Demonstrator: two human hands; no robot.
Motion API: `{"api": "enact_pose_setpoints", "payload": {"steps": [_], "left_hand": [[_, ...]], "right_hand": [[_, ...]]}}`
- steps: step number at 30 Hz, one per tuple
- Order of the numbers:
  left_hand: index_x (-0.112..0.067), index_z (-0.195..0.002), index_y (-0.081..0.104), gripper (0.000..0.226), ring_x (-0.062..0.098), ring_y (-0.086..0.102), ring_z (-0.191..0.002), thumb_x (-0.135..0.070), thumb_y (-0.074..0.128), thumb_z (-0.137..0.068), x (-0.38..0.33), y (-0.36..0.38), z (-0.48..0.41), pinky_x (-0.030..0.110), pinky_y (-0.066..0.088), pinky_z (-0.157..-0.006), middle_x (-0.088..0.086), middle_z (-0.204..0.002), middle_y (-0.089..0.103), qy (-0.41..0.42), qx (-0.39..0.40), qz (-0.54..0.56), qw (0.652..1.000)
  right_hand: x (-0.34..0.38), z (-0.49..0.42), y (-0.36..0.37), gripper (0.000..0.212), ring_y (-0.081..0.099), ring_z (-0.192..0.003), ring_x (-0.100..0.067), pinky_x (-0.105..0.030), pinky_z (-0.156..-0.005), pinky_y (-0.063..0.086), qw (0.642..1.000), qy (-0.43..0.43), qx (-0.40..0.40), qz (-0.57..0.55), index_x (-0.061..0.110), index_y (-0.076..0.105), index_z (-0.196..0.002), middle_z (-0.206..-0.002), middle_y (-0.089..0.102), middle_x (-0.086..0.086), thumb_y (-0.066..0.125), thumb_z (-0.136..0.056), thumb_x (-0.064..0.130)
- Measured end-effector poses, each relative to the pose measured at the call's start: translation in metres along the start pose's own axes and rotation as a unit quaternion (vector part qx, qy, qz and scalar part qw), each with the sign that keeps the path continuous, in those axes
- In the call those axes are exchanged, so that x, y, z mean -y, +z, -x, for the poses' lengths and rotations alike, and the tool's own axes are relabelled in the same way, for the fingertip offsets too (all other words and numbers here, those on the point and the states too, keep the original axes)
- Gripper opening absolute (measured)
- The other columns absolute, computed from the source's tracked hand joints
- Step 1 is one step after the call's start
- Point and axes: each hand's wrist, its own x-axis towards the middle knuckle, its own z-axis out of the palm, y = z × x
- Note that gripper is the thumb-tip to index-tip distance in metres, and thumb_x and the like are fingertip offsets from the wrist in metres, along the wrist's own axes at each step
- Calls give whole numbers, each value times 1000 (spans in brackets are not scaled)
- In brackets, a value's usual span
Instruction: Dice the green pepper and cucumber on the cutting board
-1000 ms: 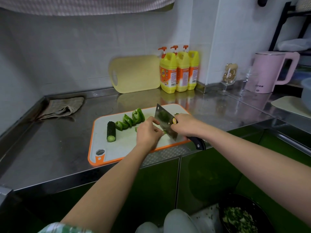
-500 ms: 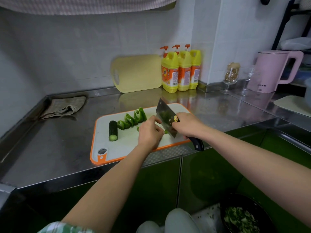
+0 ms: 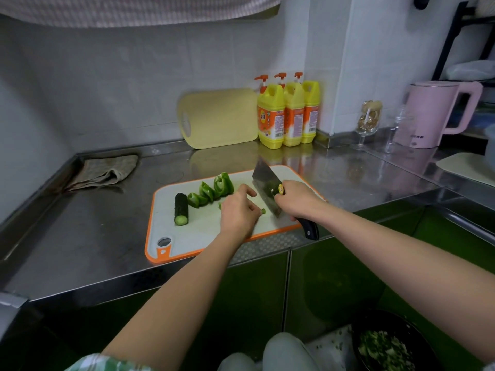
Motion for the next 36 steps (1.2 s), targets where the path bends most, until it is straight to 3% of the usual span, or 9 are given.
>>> {"api": "enact_pose_setpoints", "payload": {"steps": [4,8,14,20,23,26,30,36], "left_hand": [[-16,-79,73,7,17,63,-75,-20,78,-76,0,-3,-1,26,45,-68,-3,-71,68,0,-1,-51,999],[-12,-67,73,13,18,63,-71,-17,72,-79,1,-2,-1,30,50,-67,1,-72,71,-7,-1,-72,997],[-15,-69,74,14,15,60,-70,-14,68,-81,-3,-2,0,24,41,-64,-1,-75,71,-7,-3,-85,996],[-15,-65,74,18,21,61,-71,-20,67,-81,1,0,-2,30,44,-58,0,-67,68,7,2,-107,994],[-21,-72,77,11,20,63,-81,-24,70,-80,7,-2,-4,35,54,-65,-4,-76,73,16,20,-90,996],[-27,-89,78,13,19,59,-96,-26,67,-84,10,-8,-4,36,53,-76,-7,-90,74,31,7,-92,995],[-27,-100,75,16,22,50,-101,-25,66,-86,14,-20,-6,32,43,-80,-5,-91,71,37,-48,-118,991],[-20,-117,65,31,30,46,-111,-27,60,-87,18,-26,3,37,37,-93,11,-119,57,-6,-86,-222,971]], "right_hand": [[-3,4,-7,19,57,-44,-21,-24,-41,36,1000,-23,12,1,14,40,-75,-72,58,-12,43,-94,15],[2,10,-8,17,58,-46,-20,-25,-44,37,999,-27,36,29,14,41,-77,-71,61,-12,44,-93,17],[7,9,-2,13,60,-63,-25,-25,-47,35,997,-19,49,59,8,50,-86,-72,62,-12,45,-93,18],[13,4,5,14,54,-47,-19,-22,-43,36,998,9,47,52,4,55,-92,-57,58,-8,45,-92,14],[5,-1,5,12,55,-46,-21,-23,-42,39,999,26,19,-7,4,51,-93,-60,55,-9,42,-93,12],[-5,-4,-1,15,58,-53,-27,-25,-47,41,998,24,-8,-56,8,47,-82,-63,54,-9,40,-95,13],[0,3,-6,26,55,-58,-29,-28,-53,41,993,0,13,-121,10,47,-67,-55,56,-12,41,-92,12],[1,16,4,23,48,-45,-22,-22,-43,36,991,17,75,-110,7,49,-71,-55,53,-11,43,-92,11]]}}
